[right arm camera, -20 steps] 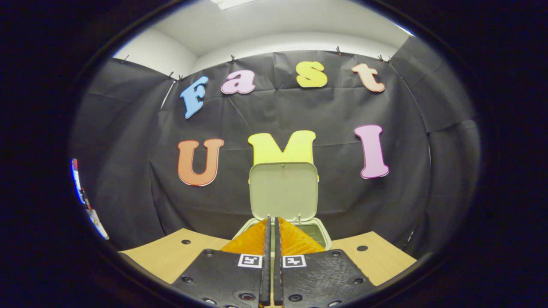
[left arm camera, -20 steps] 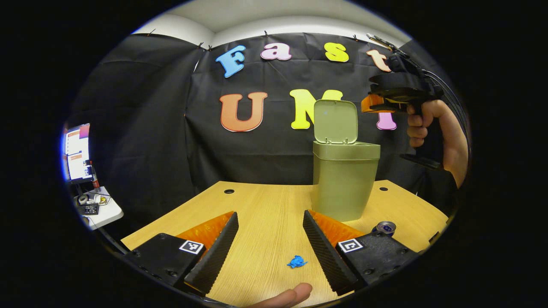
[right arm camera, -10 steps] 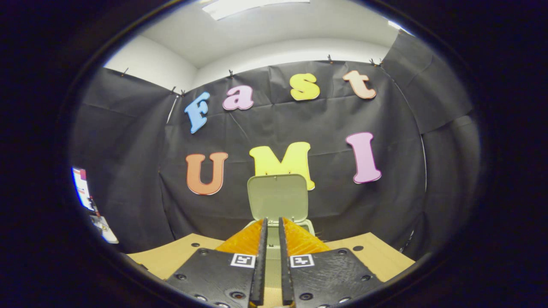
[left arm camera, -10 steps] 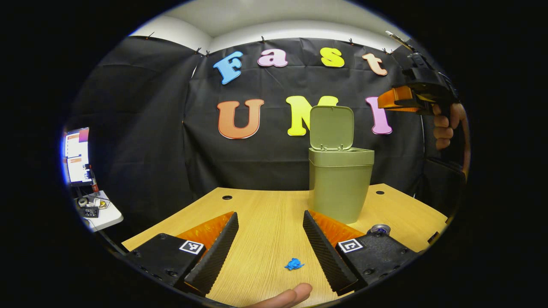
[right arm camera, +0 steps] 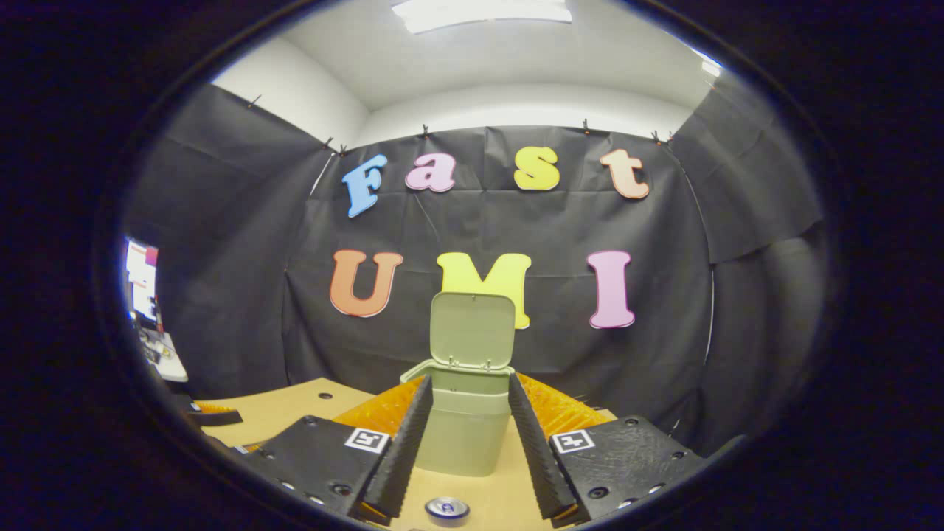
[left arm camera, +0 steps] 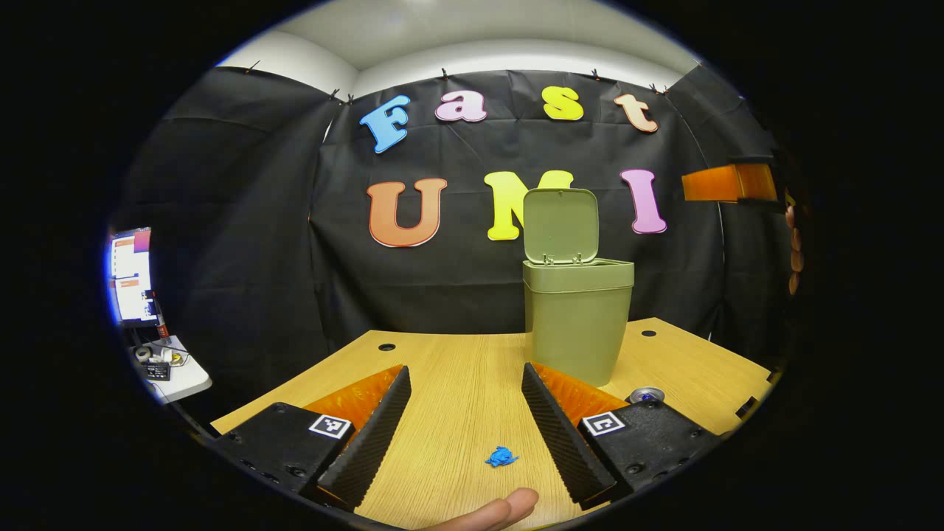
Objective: Press the lid of the desktop garbage bin to open it, pick up the crumpled paper on the desktop and throw it into the bin, then pick up the pop can on the desktop and drop it into the bin, and finally close the garbage bin lid.
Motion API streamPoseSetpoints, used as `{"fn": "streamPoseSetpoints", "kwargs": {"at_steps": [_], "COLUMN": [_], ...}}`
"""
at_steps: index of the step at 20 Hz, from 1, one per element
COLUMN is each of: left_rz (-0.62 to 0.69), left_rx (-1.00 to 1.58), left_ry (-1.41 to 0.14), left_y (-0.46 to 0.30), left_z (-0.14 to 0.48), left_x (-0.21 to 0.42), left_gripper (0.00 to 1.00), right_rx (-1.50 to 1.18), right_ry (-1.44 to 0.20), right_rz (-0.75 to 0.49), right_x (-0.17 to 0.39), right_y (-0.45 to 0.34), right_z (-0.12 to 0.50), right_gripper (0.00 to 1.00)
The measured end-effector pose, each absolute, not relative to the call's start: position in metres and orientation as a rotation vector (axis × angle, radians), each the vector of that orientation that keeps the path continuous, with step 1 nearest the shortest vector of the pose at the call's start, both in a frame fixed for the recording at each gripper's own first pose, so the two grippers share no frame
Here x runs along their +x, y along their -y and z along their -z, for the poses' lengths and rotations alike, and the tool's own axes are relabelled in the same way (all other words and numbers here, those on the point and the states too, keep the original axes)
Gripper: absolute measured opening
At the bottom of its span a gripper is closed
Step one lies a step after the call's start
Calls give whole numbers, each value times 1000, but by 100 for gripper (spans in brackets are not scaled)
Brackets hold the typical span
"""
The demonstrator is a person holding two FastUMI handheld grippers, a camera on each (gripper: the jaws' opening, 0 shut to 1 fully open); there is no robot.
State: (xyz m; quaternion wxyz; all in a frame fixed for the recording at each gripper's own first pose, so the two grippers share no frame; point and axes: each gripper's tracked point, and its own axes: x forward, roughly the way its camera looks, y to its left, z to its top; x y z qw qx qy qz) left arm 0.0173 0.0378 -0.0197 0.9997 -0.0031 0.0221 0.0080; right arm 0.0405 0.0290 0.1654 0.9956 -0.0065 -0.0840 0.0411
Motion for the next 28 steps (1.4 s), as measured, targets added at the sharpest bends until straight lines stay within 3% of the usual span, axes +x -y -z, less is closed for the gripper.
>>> {"fn": "streamPoseSetpoints", "kwargs": {"at_steps": [4, 5, 6, 9, 20, 25, 28], "left_rz": [12, 7, 3, 2, 0, 76, 100], "left_rx": [-29, -24, -23, -31, -65, -126, -101], "left_ry": [-55, -53, -52, -62, -70, -256, -399], "left_y": [-34, -36, -36, -35, -17, 9, 18], "left_z": [21, 20, 20, 23, 33, 83, 131], "left_x": [15, 15, 15, 16, 20, 34, 42], "left_gripper": [98, 98, 98, 97, 97, 98, 98], "right_rx": [-4, -6, -12, -20, -4, 13, 3], "right_ry": [113, 107, 103, 105, 60, 101, 100], "right_rz": [-116, -126, -122, -78, -112, -127, -124], "right_x": [18, 13, 8, 1, -8, -15, -13], "right_y": [-33, -31, -26, -6, 13, 17, 19], "right_z": [-130, -125, -117, -92, -31, -42, -38], "right_gripper": [86, 98, 92, 98, 95, 98, 94]}}
